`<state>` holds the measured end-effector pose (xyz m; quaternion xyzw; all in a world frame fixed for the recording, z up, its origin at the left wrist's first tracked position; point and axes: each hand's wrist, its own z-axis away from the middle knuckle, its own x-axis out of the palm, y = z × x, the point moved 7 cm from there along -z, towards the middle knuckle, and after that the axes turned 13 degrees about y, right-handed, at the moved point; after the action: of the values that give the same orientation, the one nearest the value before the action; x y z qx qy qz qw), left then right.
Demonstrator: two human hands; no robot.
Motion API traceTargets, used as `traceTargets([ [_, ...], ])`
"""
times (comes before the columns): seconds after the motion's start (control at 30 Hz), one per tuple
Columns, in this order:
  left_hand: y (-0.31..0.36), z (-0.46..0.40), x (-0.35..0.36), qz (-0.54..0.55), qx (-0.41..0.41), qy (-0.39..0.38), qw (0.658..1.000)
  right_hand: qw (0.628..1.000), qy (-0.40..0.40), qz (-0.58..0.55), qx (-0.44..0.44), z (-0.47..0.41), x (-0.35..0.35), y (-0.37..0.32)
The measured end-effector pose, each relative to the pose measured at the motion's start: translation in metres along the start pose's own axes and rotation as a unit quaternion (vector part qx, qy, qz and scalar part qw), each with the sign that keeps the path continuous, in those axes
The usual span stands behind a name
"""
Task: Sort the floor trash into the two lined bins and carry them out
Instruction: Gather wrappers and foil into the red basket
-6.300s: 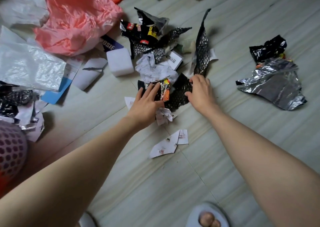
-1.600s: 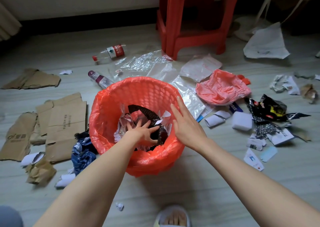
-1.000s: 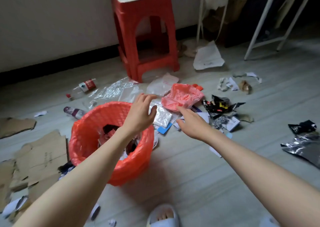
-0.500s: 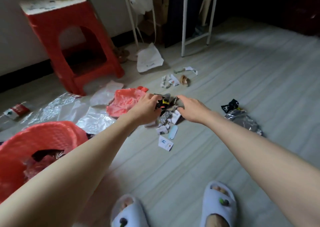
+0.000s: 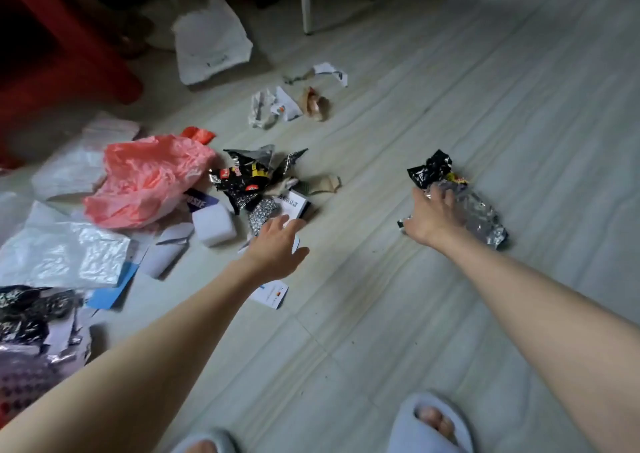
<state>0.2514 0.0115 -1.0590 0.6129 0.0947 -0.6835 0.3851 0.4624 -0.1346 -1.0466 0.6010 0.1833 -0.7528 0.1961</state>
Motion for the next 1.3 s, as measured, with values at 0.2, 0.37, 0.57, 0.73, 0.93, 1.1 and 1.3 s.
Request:
traceTargets([
  [0.2,-0.018,-0.025,0.064,-0.008,0.014,-0.034,0.999,0.997,-0.02,0.013,0.071,-0.048,0.053,0.039],
  [0.37,-0.036,-0.021,0.076,-0.005,-0.014,-0.014,1.0,0.998,-0.026,0.032,0.053,-0.04,0.088,0.042],
  [0.57,-0.055,0.009,0.079,-0.09,-0.013,-0.082,0.992,0.992,-0.025,0.053,-0.111,0.016,0.094,-0.015],
  [0.73,-0.082,0.035,0.081,-0.115,-0.059,-0.131,0.983,0.956,-0.038,0.079,-0.28,0.057,0.088,-0.062],
  [0.93,-0.088,0.021,0.077,-0.168,-0.019,-0.092,0.981,0.948,-0.096,0.113,-0.28,0.045,0.093,-0.075],
  [1.1,-0.069,-0.009,0.085,-0.248,0.111,-0.062,0.96,0.941,-0.178,0.155,-0.241,0.031,0.108,-0.063],
  [1.3,-0.074,-0.021,0.09,-0.211,0.105,-0.088,0.968,0.956,-0.161,0.144,-0.198,0.034,0.127,-0.059],
])
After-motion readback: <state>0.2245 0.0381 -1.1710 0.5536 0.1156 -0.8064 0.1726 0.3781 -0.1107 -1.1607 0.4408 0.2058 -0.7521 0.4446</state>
